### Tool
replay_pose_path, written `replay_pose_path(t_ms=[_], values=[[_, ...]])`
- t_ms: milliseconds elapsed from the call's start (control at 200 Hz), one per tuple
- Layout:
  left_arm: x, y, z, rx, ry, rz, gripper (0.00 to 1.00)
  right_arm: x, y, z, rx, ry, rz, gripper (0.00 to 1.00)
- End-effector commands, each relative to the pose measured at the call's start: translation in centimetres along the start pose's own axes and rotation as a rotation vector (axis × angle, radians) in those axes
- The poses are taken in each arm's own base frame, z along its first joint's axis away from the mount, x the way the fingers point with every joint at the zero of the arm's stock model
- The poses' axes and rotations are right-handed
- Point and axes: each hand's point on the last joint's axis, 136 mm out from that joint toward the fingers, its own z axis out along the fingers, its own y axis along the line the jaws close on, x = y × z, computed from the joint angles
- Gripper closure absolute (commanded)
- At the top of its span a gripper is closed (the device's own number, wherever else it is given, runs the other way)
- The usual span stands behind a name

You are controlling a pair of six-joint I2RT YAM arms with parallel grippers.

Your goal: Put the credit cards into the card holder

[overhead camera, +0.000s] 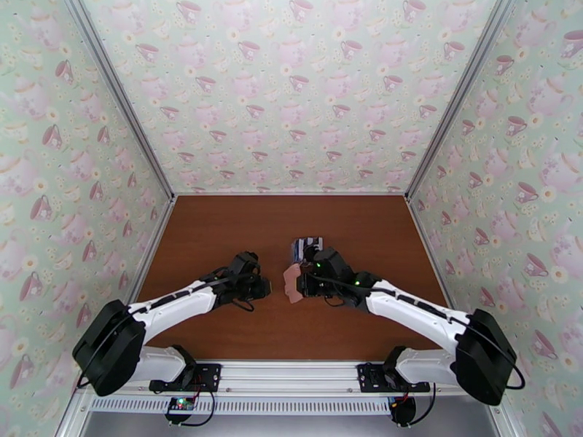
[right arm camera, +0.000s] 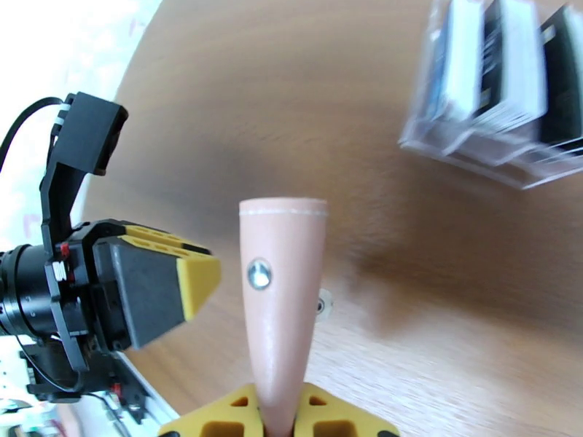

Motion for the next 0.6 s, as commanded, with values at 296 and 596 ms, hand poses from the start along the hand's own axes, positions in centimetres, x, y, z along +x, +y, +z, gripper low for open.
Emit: replay_pose_path(t_ms=[296,596], values=[[0.1,0.5,-0.3,-0.014,-0.008,0.016,0.67,-1.0,-3.3,-4.8,0.322,-0.029,-0.172,1.00],[0.2,0.7,-0.1,-0.021,-0.005,0.015,0.66,-1.0,-5.0,-5.4,0.514,-0.020,-0.252,1.00]])
